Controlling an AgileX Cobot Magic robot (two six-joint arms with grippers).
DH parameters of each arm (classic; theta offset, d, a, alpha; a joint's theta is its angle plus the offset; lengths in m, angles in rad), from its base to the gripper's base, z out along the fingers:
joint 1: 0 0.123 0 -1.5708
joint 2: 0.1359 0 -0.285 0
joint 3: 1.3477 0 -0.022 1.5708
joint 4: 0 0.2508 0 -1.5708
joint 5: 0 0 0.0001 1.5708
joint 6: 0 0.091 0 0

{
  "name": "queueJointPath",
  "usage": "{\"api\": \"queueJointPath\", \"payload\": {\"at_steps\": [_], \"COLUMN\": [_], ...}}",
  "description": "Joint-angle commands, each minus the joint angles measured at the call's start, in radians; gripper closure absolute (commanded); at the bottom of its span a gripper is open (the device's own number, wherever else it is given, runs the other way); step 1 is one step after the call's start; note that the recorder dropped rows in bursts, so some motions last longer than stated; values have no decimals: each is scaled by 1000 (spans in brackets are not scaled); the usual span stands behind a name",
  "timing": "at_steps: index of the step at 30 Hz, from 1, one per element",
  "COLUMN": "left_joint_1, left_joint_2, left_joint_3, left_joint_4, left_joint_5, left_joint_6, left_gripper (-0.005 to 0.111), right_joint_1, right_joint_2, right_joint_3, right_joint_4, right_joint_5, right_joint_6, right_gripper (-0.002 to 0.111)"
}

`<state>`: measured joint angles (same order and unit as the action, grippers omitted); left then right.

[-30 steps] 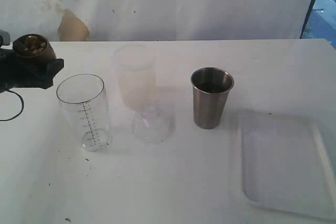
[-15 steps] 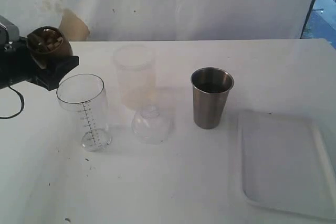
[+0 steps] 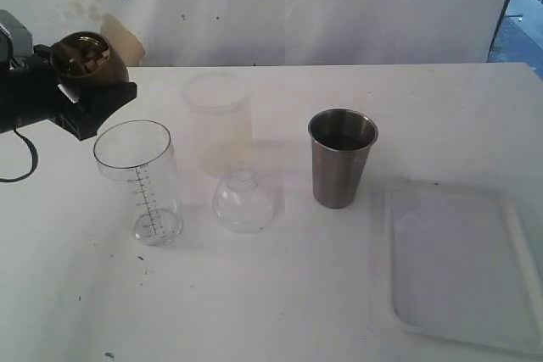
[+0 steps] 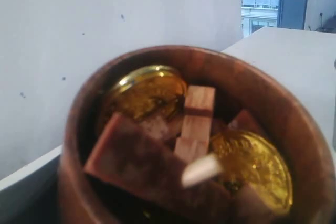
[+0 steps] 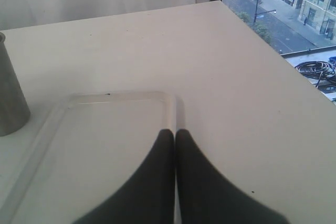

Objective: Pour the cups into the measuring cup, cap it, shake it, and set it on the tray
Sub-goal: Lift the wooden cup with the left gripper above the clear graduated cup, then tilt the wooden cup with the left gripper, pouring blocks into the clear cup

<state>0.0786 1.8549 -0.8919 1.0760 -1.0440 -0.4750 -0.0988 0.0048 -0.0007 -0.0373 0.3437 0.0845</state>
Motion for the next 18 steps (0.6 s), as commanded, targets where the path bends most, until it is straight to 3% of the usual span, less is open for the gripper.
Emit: {"api": "queueJointPath", "payload": {"at_steps": [1,9,15,18], "left_joint_1": [-2,-2,-2,-2], "left_joint_2": [-17,-17,-17,-17], "left_joint_3": [-33,-51,-127,-138], "left_joint_4": [10,16,144,168], "left_joint_5": [20,0,105,107], "left_joint_6": [3,27,-124,-118], "left_gripper": [107,107,107,107], "right_joint_1": [-6,-6,-6,-6], "right_joint_2": [-5,-5,-5,-5], "right_joint_3": [1,1,1,1], "right_joint_4": [-6,-6,-6,-6], "right_joint_5": [-4,-4,-4,-4], "right_joint_6": [-1,-1,-1,-1], "right_gripper": [108,108,108,108]}}
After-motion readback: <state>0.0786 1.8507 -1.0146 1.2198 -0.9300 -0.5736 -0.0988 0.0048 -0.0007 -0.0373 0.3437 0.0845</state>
